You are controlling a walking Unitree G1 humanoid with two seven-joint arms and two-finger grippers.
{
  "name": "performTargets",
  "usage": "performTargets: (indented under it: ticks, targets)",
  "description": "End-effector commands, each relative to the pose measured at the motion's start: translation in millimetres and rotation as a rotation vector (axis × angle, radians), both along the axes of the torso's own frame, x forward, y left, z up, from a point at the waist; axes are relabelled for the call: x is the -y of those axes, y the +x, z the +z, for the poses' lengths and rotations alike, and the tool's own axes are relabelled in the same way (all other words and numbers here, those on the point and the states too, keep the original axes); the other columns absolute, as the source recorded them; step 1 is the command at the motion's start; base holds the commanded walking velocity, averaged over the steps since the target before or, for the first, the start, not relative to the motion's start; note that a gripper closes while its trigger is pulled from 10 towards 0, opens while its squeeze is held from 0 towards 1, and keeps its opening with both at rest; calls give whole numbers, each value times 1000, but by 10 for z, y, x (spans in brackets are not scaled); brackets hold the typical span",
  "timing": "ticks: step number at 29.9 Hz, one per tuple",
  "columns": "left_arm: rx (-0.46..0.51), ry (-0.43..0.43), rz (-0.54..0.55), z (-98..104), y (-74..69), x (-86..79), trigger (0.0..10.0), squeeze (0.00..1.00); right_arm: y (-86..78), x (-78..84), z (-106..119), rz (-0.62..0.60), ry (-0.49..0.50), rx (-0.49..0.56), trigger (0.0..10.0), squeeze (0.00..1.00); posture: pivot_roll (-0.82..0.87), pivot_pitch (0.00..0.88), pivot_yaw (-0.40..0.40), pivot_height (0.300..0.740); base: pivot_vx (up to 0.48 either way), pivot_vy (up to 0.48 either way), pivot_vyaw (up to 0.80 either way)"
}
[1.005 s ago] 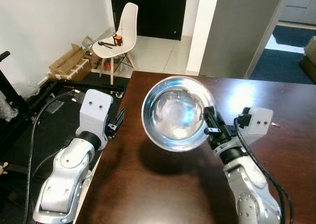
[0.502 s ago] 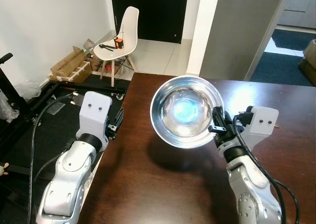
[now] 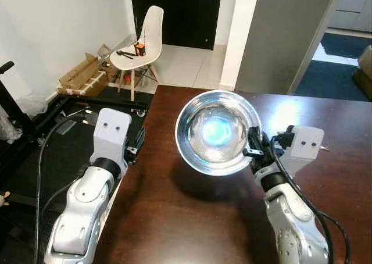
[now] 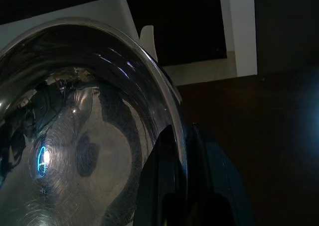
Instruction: Setting the table
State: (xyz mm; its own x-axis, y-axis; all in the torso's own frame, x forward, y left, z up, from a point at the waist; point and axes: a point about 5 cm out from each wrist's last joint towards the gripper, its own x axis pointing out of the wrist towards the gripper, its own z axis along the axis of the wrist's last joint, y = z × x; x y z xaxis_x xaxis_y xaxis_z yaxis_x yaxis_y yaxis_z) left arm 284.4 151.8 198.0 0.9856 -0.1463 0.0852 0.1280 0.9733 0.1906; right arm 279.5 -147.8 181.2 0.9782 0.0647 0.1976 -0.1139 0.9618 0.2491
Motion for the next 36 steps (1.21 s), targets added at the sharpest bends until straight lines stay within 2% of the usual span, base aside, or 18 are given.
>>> performTargets:
  ticks: [1,27,36]
  targets:
    - [-11,-8,13,-32,-22,-32,10000,0,8,-29,19,6,7,16,10000,0,2,0,76,740,-382,0,0]
    - [-6,-3,14,-19,-2,-34,10000,0,6,-25,-25,-7,4,0,10000,0,-2,0,83,740,-381,0,0]
    - [-6,-5,14,-21,-7,-32,10000,0,10,-18,-44,-16,-7,-8,10000,0,-2,0,82,740,-270,0,0]
